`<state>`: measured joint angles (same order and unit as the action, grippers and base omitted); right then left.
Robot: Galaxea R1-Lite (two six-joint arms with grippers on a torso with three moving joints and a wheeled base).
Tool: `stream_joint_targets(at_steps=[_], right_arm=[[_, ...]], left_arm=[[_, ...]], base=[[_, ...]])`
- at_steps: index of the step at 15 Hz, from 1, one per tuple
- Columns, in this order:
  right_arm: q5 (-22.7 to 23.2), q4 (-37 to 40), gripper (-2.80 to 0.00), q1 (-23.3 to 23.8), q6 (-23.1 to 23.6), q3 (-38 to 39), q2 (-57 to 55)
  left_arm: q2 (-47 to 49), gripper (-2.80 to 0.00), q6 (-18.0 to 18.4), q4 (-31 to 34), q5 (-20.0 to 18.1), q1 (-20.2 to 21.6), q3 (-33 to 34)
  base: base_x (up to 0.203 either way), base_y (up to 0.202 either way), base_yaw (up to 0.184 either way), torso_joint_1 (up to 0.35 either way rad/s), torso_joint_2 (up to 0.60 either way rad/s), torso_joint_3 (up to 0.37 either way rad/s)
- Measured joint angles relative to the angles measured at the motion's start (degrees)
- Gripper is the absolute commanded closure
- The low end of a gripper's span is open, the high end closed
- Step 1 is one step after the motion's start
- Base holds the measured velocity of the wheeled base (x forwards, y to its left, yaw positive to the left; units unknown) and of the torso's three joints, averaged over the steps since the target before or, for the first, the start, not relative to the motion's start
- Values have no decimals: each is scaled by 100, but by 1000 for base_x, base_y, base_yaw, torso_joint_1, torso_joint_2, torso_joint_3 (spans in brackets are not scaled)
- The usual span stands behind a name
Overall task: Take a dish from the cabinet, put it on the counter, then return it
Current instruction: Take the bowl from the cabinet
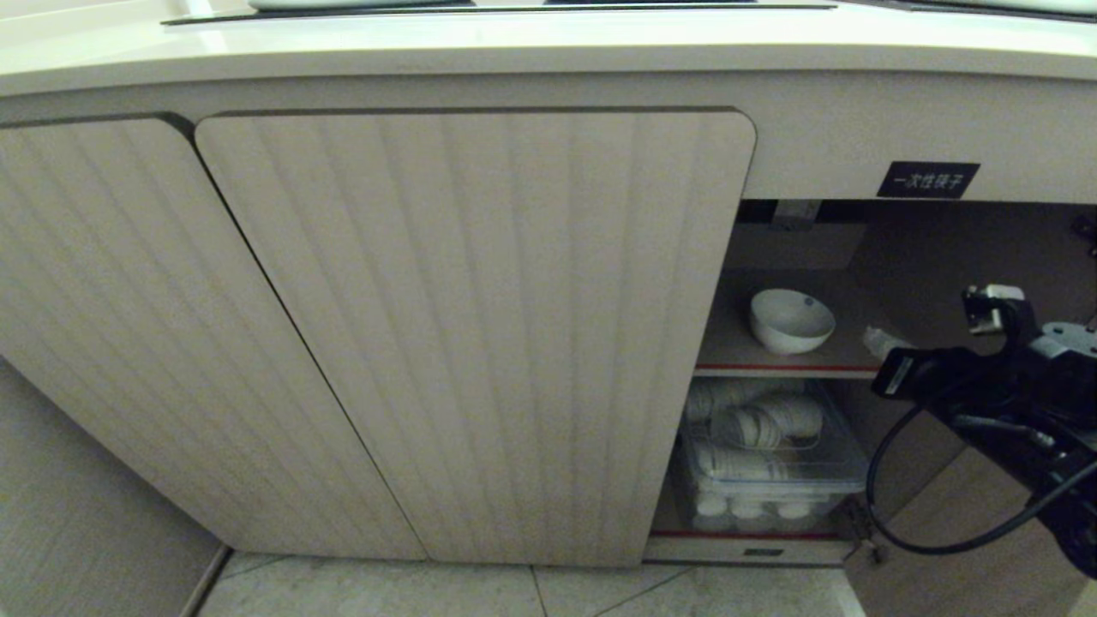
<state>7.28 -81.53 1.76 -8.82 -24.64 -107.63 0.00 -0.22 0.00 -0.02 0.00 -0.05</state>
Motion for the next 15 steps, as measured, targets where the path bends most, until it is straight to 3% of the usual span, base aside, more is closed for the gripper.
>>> stream_joint_targets(at_steps=[15], right_arm=[[-15, -87, 0, 2, 5, -511, -496]], left_arm=[[0, 0, -2, 0, 2, 0, 2]], base=[[0, 0, 0, 0, 0, 0]])
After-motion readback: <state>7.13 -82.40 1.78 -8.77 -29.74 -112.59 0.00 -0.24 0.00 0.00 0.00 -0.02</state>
